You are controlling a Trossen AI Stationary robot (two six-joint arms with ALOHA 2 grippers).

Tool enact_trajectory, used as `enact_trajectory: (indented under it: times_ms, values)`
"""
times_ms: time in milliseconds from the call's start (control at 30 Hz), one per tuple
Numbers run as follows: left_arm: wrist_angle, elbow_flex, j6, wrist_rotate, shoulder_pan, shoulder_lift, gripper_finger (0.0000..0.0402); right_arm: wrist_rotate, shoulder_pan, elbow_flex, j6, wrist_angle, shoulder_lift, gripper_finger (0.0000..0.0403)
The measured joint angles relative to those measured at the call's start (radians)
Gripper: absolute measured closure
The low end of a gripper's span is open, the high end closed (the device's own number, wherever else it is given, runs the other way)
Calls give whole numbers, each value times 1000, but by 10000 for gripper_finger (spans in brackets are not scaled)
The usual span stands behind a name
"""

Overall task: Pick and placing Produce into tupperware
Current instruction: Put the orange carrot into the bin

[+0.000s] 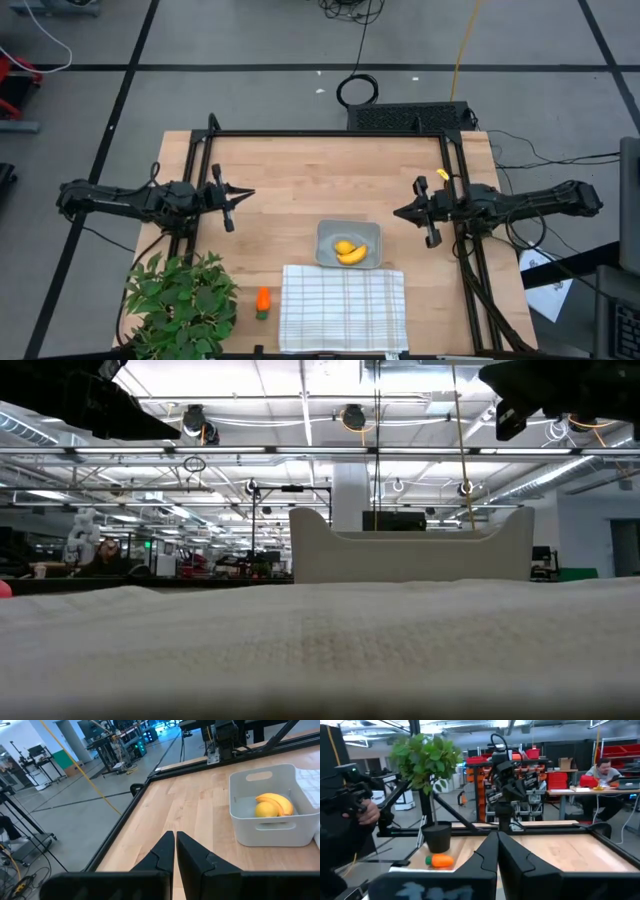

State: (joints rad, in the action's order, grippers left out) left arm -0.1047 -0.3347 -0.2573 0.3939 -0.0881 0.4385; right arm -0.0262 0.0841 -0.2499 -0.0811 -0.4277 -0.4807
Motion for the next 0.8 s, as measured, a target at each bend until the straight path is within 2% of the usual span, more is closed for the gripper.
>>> enact_trajectory:
  times_ms: [367,633,800]
  values:
    - [0,0,0,0,0,0,378,53,0,67,55,28,116,403]
    - [1,0,4,0,0,0,378,44,0,67,93,145,152,403]
    - [1,0,4,0,0,0,378,9,0,67,123,153,159,403]
